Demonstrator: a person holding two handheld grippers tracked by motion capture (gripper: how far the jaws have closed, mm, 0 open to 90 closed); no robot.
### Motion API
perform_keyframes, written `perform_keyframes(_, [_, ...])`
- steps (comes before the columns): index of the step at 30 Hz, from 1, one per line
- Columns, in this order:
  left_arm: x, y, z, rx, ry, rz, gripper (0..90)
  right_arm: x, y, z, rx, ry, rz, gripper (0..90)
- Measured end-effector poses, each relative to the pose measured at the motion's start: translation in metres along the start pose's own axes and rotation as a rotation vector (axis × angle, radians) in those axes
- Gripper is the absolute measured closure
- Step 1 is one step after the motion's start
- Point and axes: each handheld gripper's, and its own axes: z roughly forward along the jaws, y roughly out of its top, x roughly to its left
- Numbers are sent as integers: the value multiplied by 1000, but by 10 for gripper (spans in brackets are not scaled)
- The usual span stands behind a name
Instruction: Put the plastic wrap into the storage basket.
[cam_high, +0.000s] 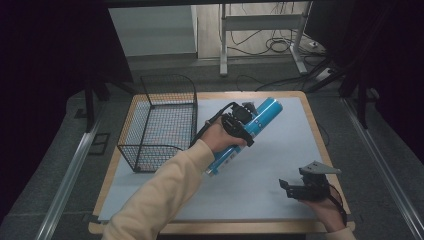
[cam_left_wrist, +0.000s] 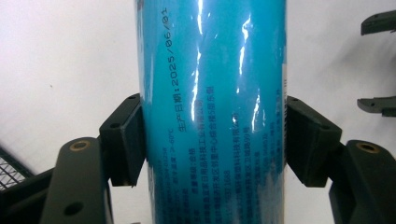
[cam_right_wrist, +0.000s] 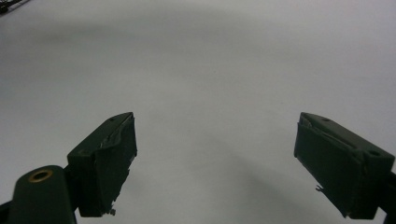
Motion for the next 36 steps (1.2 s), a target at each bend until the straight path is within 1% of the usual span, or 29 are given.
perform_keyframes(2, [0,2,-2,0,8,5,314,-1,0,-1,-5,-1,8,132])
perform_keyframes(5, [1,4,-4,-4,6,1,314,-1,0,-1,-3,0,11,132])
perform_keyframes(7, [2,6,-5,-2,13,4,314,0,0,0,-1,2,8,132])
perform_keyframes(11, [2,8,-6,-17,21,5,314,1,0,-1,-5,3,0,133])
perform_keyframes(13, [3,9,-8,-18,12,5,314,0,0,-1,-4,1,0,133])
perform_keyframes(15, [4,11,-10,-24,14,2,314,0,0,-1,-5,0,1,134])
perform_keyframes(19, [8,15,-15,-39,21,-2,314,-1,0,0,-2,0,-1,135])
perform_keyframes(25, [12,18,-20,-49,35,-3,315,-1,-1,1,-1,-4,-5,135])
perform_keyframes(30, [17,21,-24,-51,43,-8,315,-2,0,1,-2,-5,-5,135])
perform_keyframes(31, [18,21,-25,-44,42,-6,314,-2,0,1,-1,-6,-6,135])
perform_keyframes(34, [20,22,-25,-38,60,-3,315,-1,-1,1,2,-7,-7,136])
perform_keyframes(36, [22,22,-26,-42,60,-9,315,-1,-1,1,2,-7,-8,135])
